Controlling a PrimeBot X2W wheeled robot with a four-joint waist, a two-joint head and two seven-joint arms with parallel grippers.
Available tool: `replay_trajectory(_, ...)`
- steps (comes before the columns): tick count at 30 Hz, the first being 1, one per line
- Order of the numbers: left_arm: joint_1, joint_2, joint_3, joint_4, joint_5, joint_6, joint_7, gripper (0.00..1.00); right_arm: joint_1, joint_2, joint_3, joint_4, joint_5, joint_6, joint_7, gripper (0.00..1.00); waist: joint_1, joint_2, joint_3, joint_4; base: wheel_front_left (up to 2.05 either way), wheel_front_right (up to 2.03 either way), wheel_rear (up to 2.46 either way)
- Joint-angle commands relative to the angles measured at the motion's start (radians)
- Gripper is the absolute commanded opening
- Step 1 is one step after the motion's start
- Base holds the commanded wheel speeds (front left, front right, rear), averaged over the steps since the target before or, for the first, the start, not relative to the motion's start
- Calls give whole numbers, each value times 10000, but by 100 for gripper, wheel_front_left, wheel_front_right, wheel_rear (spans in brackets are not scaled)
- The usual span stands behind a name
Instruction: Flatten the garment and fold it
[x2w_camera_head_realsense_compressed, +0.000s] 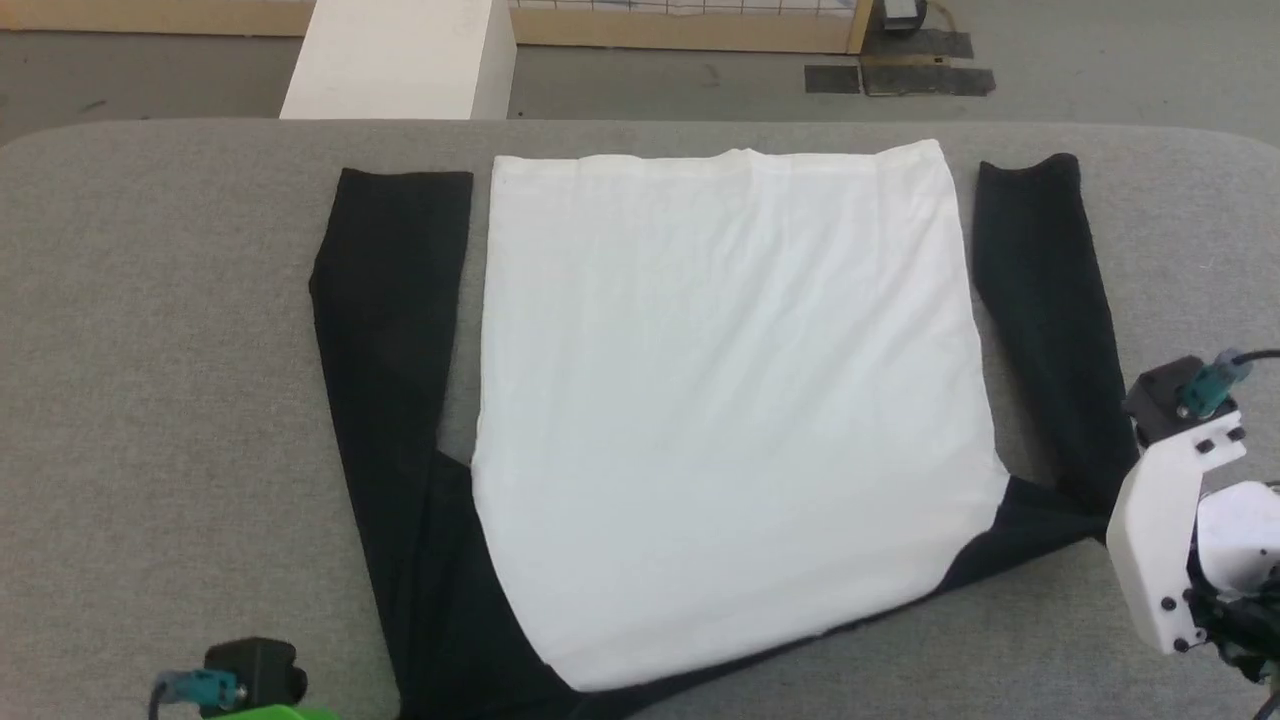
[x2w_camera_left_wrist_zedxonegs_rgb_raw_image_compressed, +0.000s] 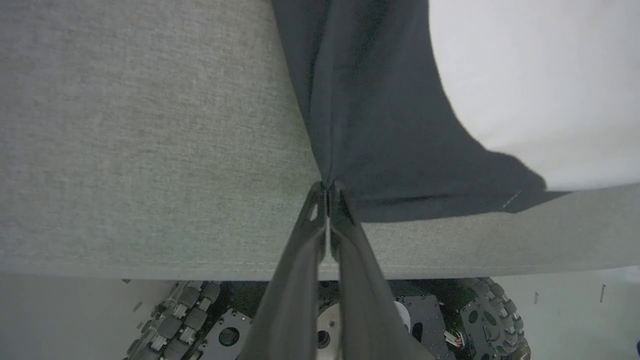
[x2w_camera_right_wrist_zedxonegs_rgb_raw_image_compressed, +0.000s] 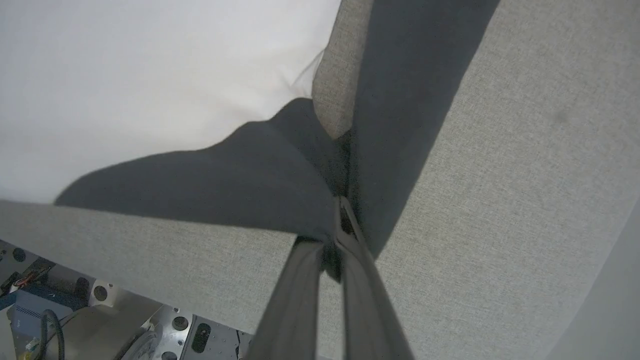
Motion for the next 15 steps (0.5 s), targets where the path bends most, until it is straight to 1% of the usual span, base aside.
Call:
replay_trajectory(1,201,1,97,194,-36,60,-80,0,164,-104,-40,195,-161,-23,-204,0,1,106,71,83,0,0,0)
replay_trajectory(4,2,-178,20,712,-115,-144,-416,0,230,-68,188,586,-257,-23,-704,0,1,106,173,164,0,0,0)
replay_trajectory(11,-1248,-626,-257,2336,-24,-632,-1326,0,-99,161,576,1778,-508,-23,-2604,0,1,106,395,226,0,0,0)
replay_trajectory(12,-1441,-689,-266,2536,81,-640,-1550,2,-186,215,614,1948,-564,-23,-2978,15,1,106,419,222,0,0,0)
replay_trajectory(13,-1551,-725,-319,2723,142,-673,-1654,47,-232,265,663,2098,-577,-23,-3209,43,1,106,429,214,0,0,0)
replay_trajectory(14,-1643,-768,-383,2928,186,-709,-1734,100,-268,345,687,2254,-558,-23,-3469,100,1,106,429,203,0,0,0)
replay_trajectory(15,-1700,-805,-399,3064,212,-713,-1816,100,-296,421,680,2357,-546,-23,-3680,100,1,106,418,192,0,0,0)
